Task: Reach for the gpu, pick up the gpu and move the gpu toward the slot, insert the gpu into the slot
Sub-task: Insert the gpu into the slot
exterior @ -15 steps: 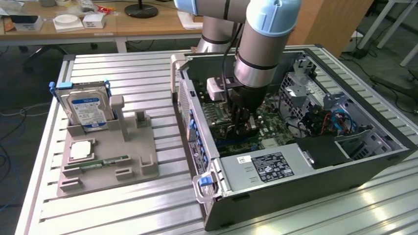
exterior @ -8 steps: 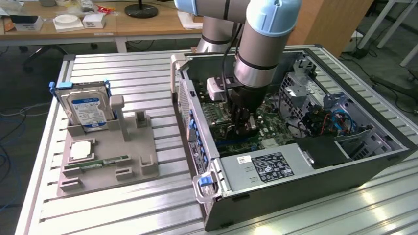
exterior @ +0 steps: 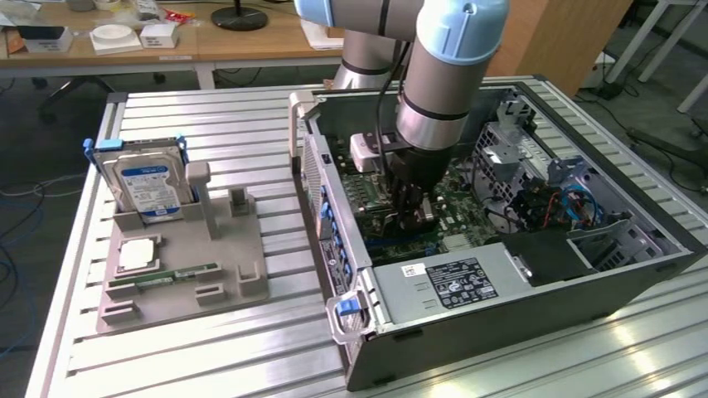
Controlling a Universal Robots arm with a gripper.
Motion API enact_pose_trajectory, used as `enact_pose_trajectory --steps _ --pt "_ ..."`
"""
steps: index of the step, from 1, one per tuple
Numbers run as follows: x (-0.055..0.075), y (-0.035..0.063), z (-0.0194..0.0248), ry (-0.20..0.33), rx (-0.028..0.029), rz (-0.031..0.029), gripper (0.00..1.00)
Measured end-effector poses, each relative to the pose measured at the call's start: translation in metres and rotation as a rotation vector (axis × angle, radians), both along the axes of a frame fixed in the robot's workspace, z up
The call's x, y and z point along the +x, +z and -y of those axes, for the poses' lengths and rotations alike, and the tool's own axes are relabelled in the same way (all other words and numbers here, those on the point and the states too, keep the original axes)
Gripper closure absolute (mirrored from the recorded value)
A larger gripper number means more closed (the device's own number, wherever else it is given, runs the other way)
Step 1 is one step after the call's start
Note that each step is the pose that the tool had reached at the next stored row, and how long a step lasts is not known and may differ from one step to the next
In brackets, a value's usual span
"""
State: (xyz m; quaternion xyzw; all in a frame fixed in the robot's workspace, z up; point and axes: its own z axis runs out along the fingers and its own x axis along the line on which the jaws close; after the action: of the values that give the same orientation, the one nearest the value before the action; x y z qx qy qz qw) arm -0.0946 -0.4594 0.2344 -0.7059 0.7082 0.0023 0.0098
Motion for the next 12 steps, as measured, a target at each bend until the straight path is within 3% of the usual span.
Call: enact_pose_trajectory --steps 12 --pt "-0.0005 -0.0003 0.0000 0.000 0.0001 0.0000 0.73"
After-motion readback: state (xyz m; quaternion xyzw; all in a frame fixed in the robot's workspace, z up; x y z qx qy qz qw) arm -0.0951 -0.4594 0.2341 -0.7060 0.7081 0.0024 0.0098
